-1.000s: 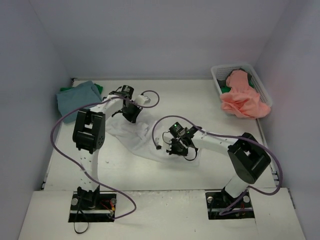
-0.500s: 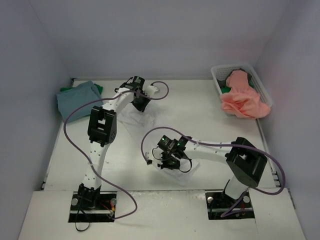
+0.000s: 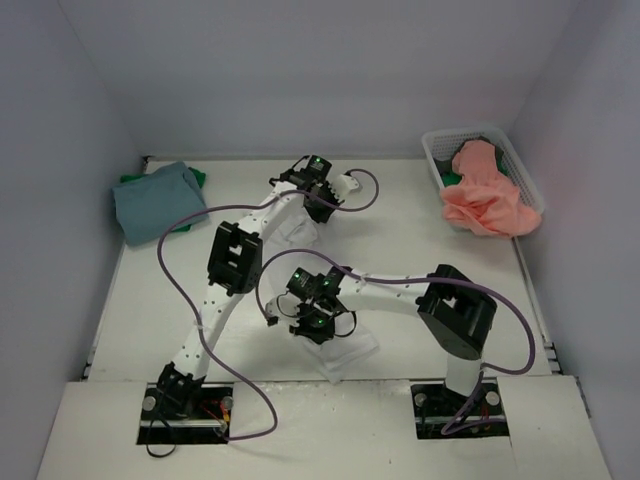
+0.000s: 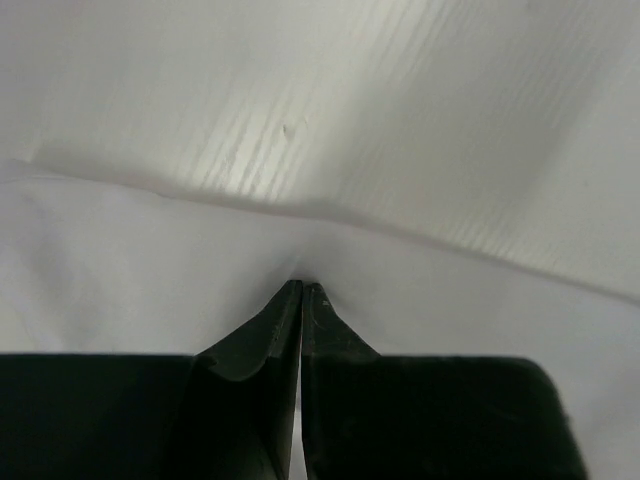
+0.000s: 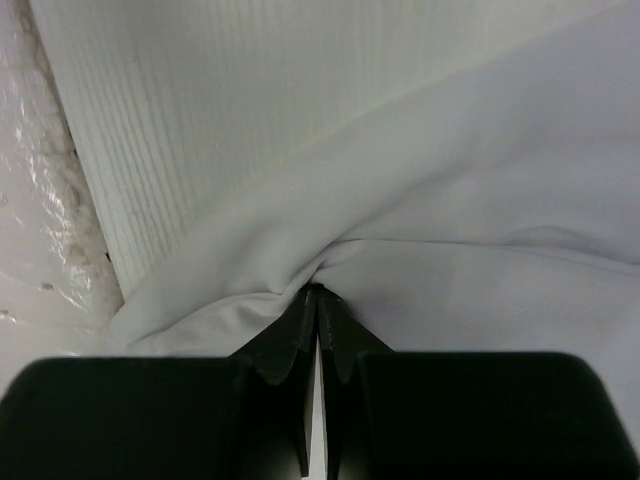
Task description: Fold and stack the t-shirts
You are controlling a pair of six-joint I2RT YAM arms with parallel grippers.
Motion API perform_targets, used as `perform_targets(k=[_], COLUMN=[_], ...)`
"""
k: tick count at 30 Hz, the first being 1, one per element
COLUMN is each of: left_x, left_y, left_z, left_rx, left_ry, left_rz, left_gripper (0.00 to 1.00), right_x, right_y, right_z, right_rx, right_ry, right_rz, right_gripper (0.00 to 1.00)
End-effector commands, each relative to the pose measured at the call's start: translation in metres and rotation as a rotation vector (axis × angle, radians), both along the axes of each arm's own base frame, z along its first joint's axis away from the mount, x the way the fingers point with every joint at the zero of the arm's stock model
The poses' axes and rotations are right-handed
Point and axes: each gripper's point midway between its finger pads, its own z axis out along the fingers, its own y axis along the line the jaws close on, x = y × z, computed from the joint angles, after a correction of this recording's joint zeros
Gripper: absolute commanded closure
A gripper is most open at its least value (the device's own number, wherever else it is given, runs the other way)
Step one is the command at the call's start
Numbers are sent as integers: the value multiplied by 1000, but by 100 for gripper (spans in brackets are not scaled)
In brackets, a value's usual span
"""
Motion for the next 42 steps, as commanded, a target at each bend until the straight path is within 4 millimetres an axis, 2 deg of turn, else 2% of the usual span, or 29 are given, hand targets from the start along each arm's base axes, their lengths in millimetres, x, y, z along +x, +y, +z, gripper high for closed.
perform_targets(k=[1,3,5,6,8,9,10,14,17,18,21,22,23,25,26,28,29,34,37,42], left_x=[26,25,23,20,22,19,18,10,2,-1,-9,-12,-17,-24,-31,-34,-41,-49,-50,-46], left_y=[-13,-16,-16,-13,-9,-5,-3,12,24,30,42,46,50,56,60,64,67,68,66,67], left_z=[44,54,61,58,79,76,93,117,134,148,152,161,152,149,138,126,112,77,57,41], left_rx=[-89,-111,-113,-104,-104,-89,-97,-82,-70,-78,-78,-94,-82,-72,-53,-36,-19,-8,-23,-27], left_ry=[-108,-110,-120,-112,-166,-161,-190,-220,-241,-261,-251,-256,-232,-222,-197,-182,-153,-72,-8,39], left_rz=[17,22,21,22,31,33,35,62,81,92,121,127,132,138,133,137,137,143,155,169], left_gripper=[100,100,100,100,100,100,100,100,100,100,100,100,100,100,100,100,100,100,100,100], right_x=[1,7,16,20,29,32,36,51,63,68,78,84,88,100,106,111,113,121,117,108], right_y=[19,18,17,17,19,18,18,16,11,8,4,0,-2,-7,-10,-13,-14,-26,-31,-34], right_z=[-1,-1,9,12,25,28,32,54,71,75,87,90,91,89,89,78,74,51,41,34], right_rx=[-7,-17,2,11,45,52,62,110,144,150,175,178,179,166,163,137,128,70,50,44], right_ry=[20,-21,-66,-75,-95,-104,-114,-158,-192,-201,-234,-244,-252,-264,-267,-263,-260,-240,-219,-184], right_rz=[-41,-38,-52,-59,-85,-93,-101,-145,-180,-197,-217,-231,-237,-255,-264,-261,-259,-263,-255,-250], right_gripper=[100,99,95,87,79,74,71,65,64,64,64,64,66,76,86,93,95,100,100,100])
